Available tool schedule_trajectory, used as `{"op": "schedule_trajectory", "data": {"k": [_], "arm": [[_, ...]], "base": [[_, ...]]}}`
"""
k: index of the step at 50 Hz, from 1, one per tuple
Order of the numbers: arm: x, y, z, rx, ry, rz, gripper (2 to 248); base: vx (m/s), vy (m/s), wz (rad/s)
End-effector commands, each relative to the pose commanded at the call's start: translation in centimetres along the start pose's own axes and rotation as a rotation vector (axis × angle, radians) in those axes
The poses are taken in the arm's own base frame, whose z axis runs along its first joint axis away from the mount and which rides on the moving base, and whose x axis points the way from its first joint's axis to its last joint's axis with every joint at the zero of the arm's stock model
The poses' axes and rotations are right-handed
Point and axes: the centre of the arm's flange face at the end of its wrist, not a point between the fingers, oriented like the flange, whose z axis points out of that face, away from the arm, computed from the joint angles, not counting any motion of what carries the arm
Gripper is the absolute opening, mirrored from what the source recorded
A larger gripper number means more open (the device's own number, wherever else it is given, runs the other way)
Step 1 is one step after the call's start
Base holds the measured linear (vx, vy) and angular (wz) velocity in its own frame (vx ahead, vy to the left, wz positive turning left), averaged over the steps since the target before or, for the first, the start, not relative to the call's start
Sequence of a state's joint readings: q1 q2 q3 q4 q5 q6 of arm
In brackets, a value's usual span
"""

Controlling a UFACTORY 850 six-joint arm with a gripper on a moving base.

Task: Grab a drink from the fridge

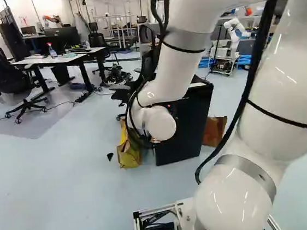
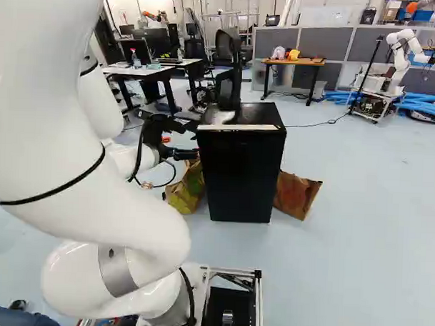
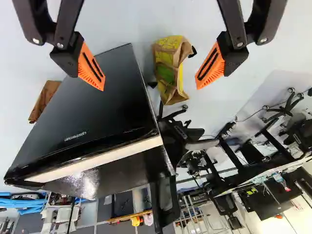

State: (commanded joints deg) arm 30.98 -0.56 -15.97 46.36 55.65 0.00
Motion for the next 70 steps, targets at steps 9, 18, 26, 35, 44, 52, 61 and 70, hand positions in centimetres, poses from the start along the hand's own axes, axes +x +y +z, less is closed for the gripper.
{"op": "schedule_trajectory", "data": {"k": [9,18,26,35,44,52,61,70], "arm": [[-0.6,-1.3,1.1,-0.019,0.01,-0.006,247],[-1.2,-2.5,2.4,-0.043,0.025,-0.008,247],[-1.7,-3.4,3.6,-0.069,0.041,-0.009,247],[-2.3,-4.2,4.6,-0.098,0.06,-0.01,247],[-3.0,-4.6,5.4,-0.128,0.079,-0.014,247],[-3.7,-4.8,6.0,-0.157,0.096,-0.018,247],[-4.4,-5.0,6.7,-0.188,0.117,-0.023,247],[-5.2,-5.3,7.3,-0.22,0.138,-0.029,247]], "base": [[0.0,0.0,0.0],[0.0,0.0,0.0],[0.0,0.0,0.0],[0.0,0.0,0.0],[0.0,0.0,0.0],[0.0,0.0,0.0],[0.0,0.0,0.0],[0.0,0.0,0.0]]}}
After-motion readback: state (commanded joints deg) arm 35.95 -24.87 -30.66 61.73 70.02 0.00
